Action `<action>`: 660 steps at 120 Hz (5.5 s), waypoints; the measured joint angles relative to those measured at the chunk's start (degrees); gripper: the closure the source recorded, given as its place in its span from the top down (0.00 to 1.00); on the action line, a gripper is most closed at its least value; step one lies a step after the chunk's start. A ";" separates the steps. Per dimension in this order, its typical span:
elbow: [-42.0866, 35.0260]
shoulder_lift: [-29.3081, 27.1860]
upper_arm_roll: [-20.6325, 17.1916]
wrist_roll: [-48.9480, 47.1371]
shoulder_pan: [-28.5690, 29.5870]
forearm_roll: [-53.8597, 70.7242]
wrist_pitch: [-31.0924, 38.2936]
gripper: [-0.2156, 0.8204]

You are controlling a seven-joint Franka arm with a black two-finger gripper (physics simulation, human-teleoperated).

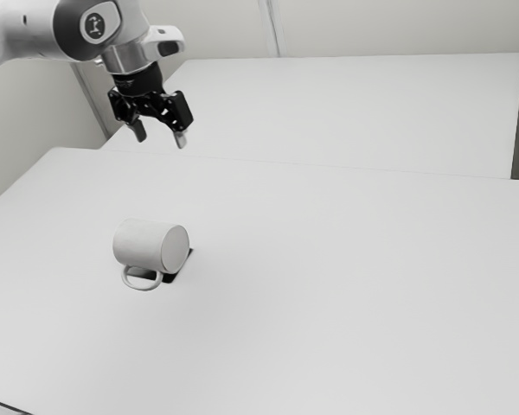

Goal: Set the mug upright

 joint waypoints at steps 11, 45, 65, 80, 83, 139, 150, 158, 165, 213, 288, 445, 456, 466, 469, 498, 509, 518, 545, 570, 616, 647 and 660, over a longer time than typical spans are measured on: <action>0.06 -0.04 0.00 -0.01 -0.57 -0.03 0.02 0.79; 1.31 0.62 -0.12 0.05 -0.18 -0.12 -0.17 0.79; 2.10 1.62 -0.31 0.53 2.35 -1.86 -1.16 0.79; 2.20 2.47 -0.02 1.85 4.11 -3.15 -1.65 0.79; 2.21 2.57 0.13 2.21 4.41 -3.34 -1.73 0.79; 3.49 8.15 0.03 12.16 23.12 -7.76 -0.62 0.79; 3.39 9.47 -0.12 14.77 25.23 -9.57 0.14 0.79; 3.13 10.29 -0.22 16.78 27.72 -10.89 0.61 0.79; 2.33 10.97 -0.28 18.65 29.38 -12.30 1.21 0.79; -5.56 15.17 -0.32 31.85 37.00 -24.85 3.94 0.79; -13.14 23.60 -0.32 52.62 42.70 -45.25 7.34 0.79; -19.31 22.33 -6.39 71.66 43.62 -62.19 0.94 0.06; -19.24 18.73 -6.72 71.58 41.77 -61.76 1.25 0.05; -18.77 13.60 -6.67 70.74 37.82 -60.27 2.21 0.05; -18.53 12.00 -6.63 70.22 36.22 -59.17 2.78 0.04; -18.47 0.85 -6.36 60.82 22.04 -39.44 9.39 0.03; -19.92 -2.72 -6.45 55.55 16.86 -30.46 11.40 0.03; -22.87 -6.13 -6.52 51.01 14.51 -24.09 13.28 0.03; -32.10 -11.75 -6.39 37.48 7.79 -11.25 21.05 0.03; -41.00 -13.75 -5.87 27.78 4.95 -6.80 32.14 0.03; -51.61 -12.88 -5.89 16.39 4.88 -5.02 51.10 0.03; -52.68 -9.71 -5.94 11.80 4.95 -4.86 56.05 0.03; -52.65 -8.45 -5.95 10.39 4.95 -4.87 56.91 0.03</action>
